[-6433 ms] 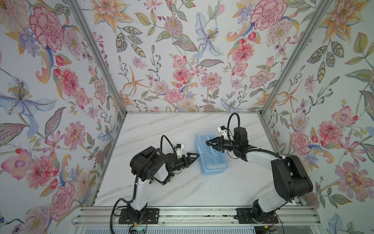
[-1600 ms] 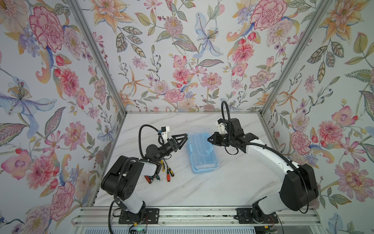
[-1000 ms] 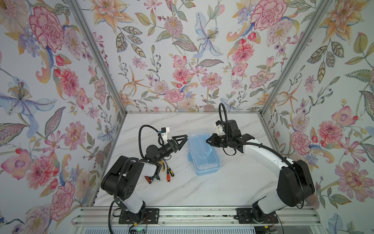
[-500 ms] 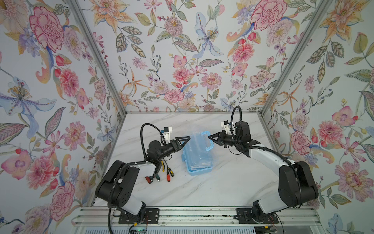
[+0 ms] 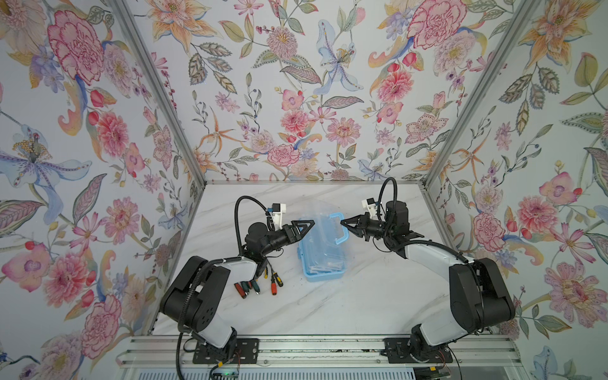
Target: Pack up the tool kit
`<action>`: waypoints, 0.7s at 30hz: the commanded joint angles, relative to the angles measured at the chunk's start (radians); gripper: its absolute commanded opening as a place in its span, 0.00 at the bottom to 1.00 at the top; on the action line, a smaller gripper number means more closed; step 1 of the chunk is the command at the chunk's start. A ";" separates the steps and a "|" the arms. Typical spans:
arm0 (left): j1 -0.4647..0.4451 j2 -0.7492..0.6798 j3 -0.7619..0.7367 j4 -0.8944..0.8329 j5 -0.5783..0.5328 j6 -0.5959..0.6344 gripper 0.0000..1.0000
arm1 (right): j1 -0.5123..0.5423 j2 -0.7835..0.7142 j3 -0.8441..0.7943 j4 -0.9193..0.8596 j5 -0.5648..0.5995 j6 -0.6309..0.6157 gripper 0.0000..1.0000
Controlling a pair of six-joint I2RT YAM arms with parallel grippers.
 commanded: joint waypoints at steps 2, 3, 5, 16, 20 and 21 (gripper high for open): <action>-0.012 -0.076 -0.022 -0.143 -0.039 0.093 0.94 | -0.011 0.020 -0.010 0.183 -0.112 0.045 0.00; -0.012 -0.089 -0.021 -0.173 -0.047 0.111 0.94 | -0.014 0.029 -0.013 0.202 -0.119 0.053 0.00; -0.012 -0.111 -0.011 -0.228 -0.060 0.141 0.94 | -0.017 0.048 -0.025 0.245 -0.131 0.074 0.00; -0.013 -0.151 0.008 -0.342 -0.086 0.203 0.94 | -0.040 0.116 -0.074 0.439 -0.162 0.188 0.00; -0.012 -0.160 0.003 -0.362 -0.094 0.213 0.95 | -0.048 0.118 -0.079 0.444 -0.163 0.189 0.00; -0.012 -0.158 0.002 -0.365 -0.095 0.213 0.94 | -0.049 0.121 -0.082 0.450 -0.163 0.192 0.00</action>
